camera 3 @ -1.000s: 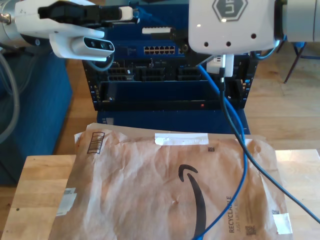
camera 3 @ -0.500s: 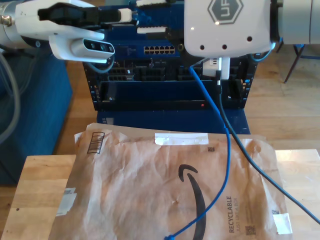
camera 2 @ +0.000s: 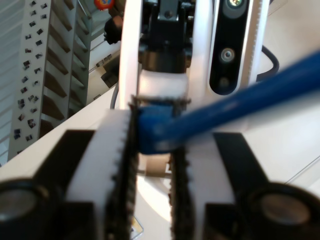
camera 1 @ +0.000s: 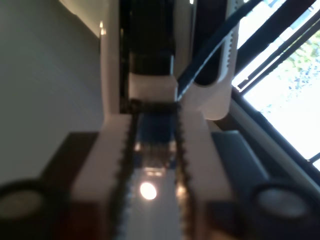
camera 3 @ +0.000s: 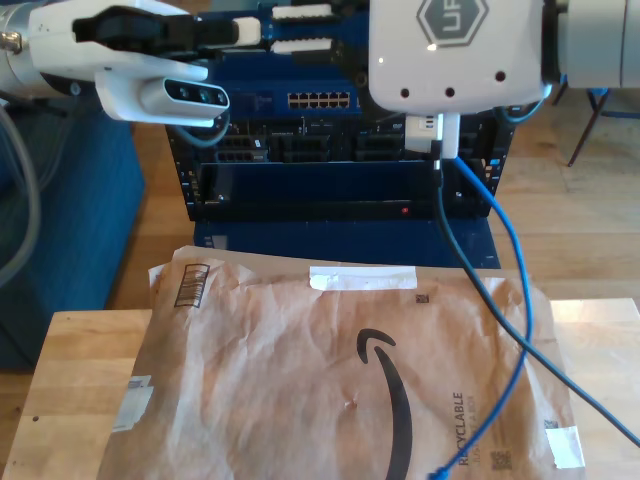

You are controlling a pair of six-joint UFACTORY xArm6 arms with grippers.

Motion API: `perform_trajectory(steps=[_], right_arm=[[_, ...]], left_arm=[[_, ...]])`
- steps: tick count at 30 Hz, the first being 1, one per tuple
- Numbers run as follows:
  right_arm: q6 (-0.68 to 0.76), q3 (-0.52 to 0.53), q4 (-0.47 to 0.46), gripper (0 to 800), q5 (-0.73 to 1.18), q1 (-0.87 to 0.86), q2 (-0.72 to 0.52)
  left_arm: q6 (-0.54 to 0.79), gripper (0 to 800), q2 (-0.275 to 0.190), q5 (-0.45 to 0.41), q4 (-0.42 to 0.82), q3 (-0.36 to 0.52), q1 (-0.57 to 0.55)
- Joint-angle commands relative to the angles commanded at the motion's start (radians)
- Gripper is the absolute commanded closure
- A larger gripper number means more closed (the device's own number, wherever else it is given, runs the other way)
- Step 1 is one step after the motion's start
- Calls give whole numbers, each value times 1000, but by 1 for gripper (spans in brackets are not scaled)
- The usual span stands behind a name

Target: Grab the cable and plug it in

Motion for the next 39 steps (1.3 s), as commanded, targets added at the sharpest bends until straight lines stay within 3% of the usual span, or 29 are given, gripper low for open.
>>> perform_trajectory(steps=[3, 7, 10, 12, 17, 20, 25, 29, 35, 39], right_arm=[[0, 0, 2, 797, 0, 0, 2], [5, 2, 3, 797, -2, -3, 6], [52, 5, -6, 797, -25, -8, 6], [54, 9, -8, 797, -26, -12, 6], [72, 75, -11, 797, -63, -74, -3], [95, 120, -15, 797, -72, -129, -41], [98, 181, -37, 797, -72, -253, -61], [103, 227, -48, 797, -72, -339, -63], [117, 293, -106, 797, -120, -359, -63], [167, 319, -201, 797, -127, -358, -63]], left_arm=[[-2, 383, 2, 2, -3, -3, 0], [2, 138, -3, -11, -2, -12, 0], [2, 16, -6, -14, 5, -12, 5], [6, 9, -6, -28, 51, -11, 25], [28, 5, -8, -166, 388, -8, 97], [129, 5, -8, -199, 554, -2, 120], [385, 5, -8, -313, 727, 37, 227], [628, 5, -8, -322, 806, 49, 336], [832, 2, -37, -316, 1022, 103, 522], [970, 2, -63, -313, 1181, 123, 666]])
